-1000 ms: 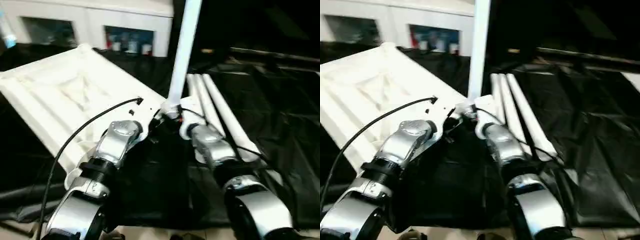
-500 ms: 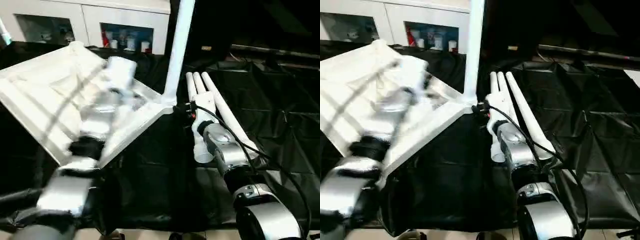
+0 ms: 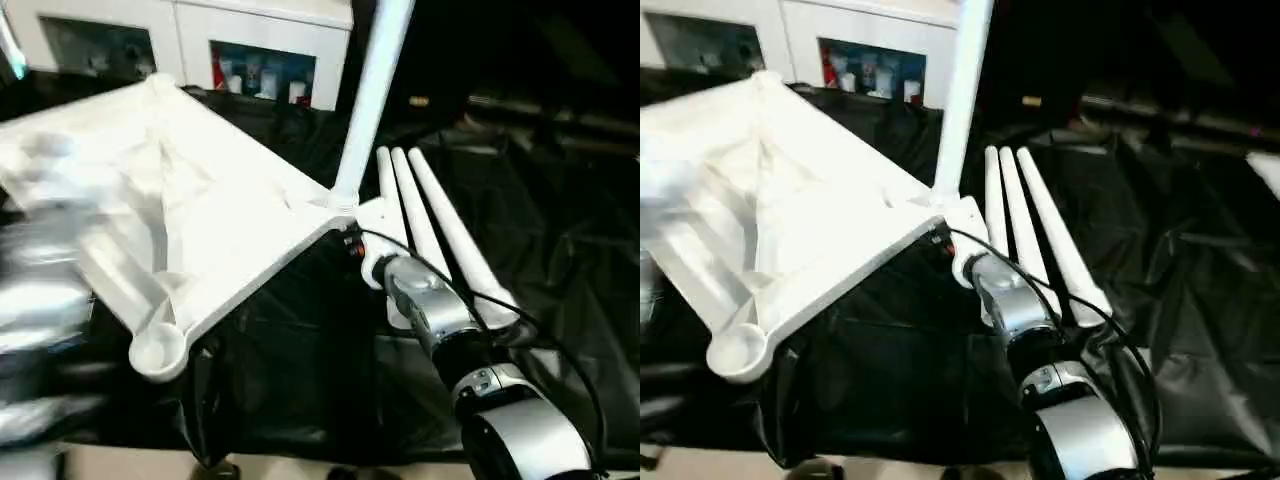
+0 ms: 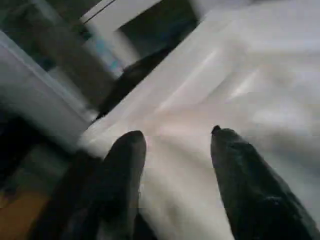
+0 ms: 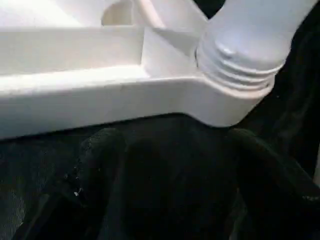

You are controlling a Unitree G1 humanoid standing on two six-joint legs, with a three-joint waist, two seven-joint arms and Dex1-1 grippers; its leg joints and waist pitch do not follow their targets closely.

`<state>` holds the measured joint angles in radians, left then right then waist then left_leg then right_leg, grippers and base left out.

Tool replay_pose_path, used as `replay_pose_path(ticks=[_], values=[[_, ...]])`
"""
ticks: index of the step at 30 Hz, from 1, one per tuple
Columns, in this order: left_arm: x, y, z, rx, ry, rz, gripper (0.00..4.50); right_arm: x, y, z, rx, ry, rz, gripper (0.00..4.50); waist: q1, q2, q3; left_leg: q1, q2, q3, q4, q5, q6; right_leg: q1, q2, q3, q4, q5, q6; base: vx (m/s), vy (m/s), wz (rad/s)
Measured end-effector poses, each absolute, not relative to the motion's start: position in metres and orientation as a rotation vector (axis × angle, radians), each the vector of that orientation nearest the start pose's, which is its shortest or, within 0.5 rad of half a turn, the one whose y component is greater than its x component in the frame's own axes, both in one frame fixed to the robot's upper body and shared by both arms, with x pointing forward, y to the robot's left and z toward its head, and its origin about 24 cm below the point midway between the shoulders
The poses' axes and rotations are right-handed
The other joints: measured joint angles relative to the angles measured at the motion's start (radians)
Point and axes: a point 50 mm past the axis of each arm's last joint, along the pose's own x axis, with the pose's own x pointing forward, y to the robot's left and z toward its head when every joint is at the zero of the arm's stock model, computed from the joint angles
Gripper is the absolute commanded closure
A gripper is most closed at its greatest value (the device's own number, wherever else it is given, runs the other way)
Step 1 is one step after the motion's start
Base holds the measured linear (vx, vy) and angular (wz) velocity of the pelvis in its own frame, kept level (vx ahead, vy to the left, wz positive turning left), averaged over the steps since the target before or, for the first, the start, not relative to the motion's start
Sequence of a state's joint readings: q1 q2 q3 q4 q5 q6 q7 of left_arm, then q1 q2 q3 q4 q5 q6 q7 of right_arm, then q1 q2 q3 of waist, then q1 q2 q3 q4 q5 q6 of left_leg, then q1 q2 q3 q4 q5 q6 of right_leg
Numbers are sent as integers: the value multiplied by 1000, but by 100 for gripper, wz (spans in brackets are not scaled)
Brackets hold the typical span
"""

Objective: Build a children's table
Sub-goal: Rotate table base

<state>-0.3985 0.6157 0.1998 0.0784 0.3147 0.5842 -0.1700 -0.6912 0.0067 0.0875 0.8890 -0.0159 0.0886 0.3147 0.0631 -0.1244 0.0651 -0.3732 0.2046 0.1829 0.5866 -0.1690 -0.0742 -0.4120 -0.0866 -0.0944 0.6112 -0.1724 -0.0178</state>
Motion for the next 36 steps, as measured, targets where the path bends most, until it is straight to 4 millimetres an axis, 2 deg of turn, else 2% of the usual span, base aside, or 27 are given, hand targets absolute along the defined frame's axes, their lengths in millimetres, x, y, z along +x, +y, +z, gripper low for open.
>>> replay_pose_path(ticks=[2, 5, 9, 11, 14, 17, 20, 22, 25, 32, 36], values=[[290, 322, 159, 772, 294, 403, 169, 351, -62, 31, -109, 341, 566, 86, -3, -3, -1, 0, 0, 0, 1, 0, 0, 0, 0, 0, 1, 0, 0, 0, 0, 0], [275, 331, 159, 829, 366, 432, 154, 352, -55, 31, -106, 362, 586, 86, -3, -10, -2, 1, 0, -1, 1, 0, 0, 0, 0, 0, 2, -2, 4, 0, 0, 0], [255, 339, 142, 835, 537, 396, 109, 353, -50, 31, -98, 379, 602, 86, -2, -13, -3, 0, 1, -1, 1, 0, -1, -1, 1, 0, 2, -2, 4, 0, 0, 0], [246, 335, 131, 811, 632, 331, 86, 353, -46, 31, -91, 378, 615, 86, -1, -15, -4, 0, 1, -1, 1, 0, -1, -1, 1, 0, 2, -2, 4, 0, 0, 0], [237, 313, 113, 722, 742, 144, 74, 352, -43, 31, -89, 383, 639, 86, 1, -20, -7, 0, 1, -1, 1, 0, -1, 0, 1, 0, 2, 0, 0, 0, 0, 0], [234, 293, 111, 650, 761, -1, 44, 353, -41, 31, -88, 383, 656, 86, -1, -22, -9, 1, 1, -2, 2, 0, -1, 1, 1, 0, 2, -1, 1, 0, 0, 0], [232, 279, 107, 577, 768, -118, 34, 353, -40, 32, -90, 385, 666, 86, 0, -22, -9, 1, 1, -3, 2, 0, -1, 2, 1, 0, 3, -2, 3, 0, 0, 0], [231, 266, 103, 535, 773, -224, 7, 352, -38, 31, -88, 389, 676, 86, -1, -22, -9, 2, 1, -3, 2, 0, -1, 2, 1, 0, 3, -2, 3, 0, 0, 0], [227, 245, 100, 494, 779, -392, 0, 351, -35, 30, -81, 387, 707, 86, -4, -22, -9, 1, 1, -5, 3, 0, -1, 2, 2, 0, 2, -2, 3, 0, 0, 0], [232, 215, 101, 438, 675, -617, 0, 352, -41, 34, -98, 367, 750, 86, -10, -22, -8, 1, 1, -6, 4, 1, -2, 2, 3, 0, 3, -1, 3, 0, 0, 0], [246, 199, 110, 435, 556, -695, 0, 357, -43, 53, -81, 292, 765, 86, -9, -20, -7, 0, 2, -8, 4, 2, -4, 2, 6, 0, 4, 0, 2, 0, 0, 0]])
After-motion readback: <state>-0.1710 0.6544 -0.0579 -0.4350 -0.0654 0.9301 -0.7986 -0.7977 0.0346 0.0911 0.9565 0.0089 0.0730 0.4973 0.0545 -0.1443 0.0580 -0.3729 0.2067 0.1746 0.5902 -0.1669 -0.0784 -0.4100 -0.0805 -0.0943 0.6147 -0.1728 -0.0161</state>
